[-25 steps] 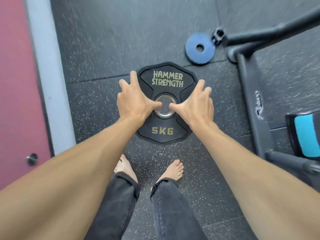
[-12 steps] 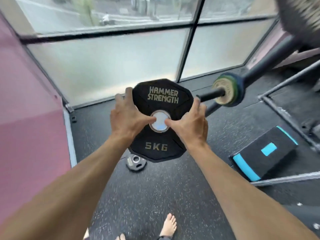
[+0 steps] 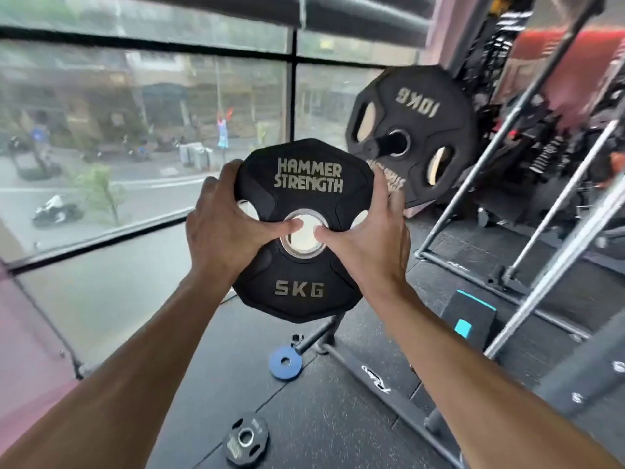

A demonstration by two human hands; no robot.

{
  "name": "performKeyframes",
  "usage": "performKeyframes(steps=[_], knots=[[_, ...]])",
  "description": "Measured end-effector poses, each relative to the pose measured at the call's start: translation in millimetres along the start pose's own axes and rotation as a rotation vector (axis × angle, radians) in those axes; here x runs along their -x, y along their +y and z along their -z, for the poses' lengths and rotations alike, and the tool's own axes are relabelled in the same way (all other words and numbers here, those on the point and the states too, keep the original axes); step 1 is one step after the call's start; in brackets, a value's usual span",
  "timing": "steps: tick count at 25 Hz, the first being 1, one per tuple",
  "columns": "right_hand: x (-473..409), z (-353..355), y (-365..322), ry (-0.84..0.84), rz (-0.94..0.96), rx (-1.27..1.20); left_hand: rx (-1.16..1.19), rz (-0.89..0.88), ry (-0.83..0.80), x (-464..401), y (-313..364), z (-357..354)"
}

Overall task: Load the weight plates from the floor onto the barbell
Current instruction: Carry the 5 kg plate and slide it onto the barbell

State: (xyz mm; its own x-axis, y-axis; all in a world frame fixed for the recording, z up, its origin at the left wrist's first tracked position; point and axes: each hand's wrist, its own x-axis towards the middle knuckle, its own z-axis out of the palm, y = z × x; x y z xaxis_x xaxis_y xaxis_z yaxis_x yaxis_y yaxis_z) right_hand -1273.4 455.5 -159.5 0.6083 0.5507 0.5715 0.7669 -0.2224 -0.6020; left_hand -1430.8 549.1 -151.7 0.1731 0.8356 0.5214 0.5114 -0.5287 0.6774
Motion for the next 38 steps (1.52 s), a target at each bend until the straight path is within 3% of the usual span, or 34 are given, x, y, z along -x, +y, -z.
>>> performKeyframes(steps=[7,17,24,31,38], knots=[[-8.8,141.1,-44.7,0.321,-0.020,0.050,0.398,-0.260,-0.014,-14.8,116.8,34.4],[2.1,309.7,-39.1,0.577,-0.078,0.207,0.876,-0.551,-0.190,11.9,262.1,5.5],[18.4,375.5,21.4,0.627,-0.164,0.274,0.953,-0.588,-0.362,59.3,332.4,-49.4],[28.0,403.8,94.3,0.589,-0.199,0.255,0.897,-0.536,-0.505,95.1,359.2,-111.3],[13.1,394.1,137.1,0.588,-0.161,0.186,0.828,-0.595,-0.444,84.6,363.9,-148.6]])
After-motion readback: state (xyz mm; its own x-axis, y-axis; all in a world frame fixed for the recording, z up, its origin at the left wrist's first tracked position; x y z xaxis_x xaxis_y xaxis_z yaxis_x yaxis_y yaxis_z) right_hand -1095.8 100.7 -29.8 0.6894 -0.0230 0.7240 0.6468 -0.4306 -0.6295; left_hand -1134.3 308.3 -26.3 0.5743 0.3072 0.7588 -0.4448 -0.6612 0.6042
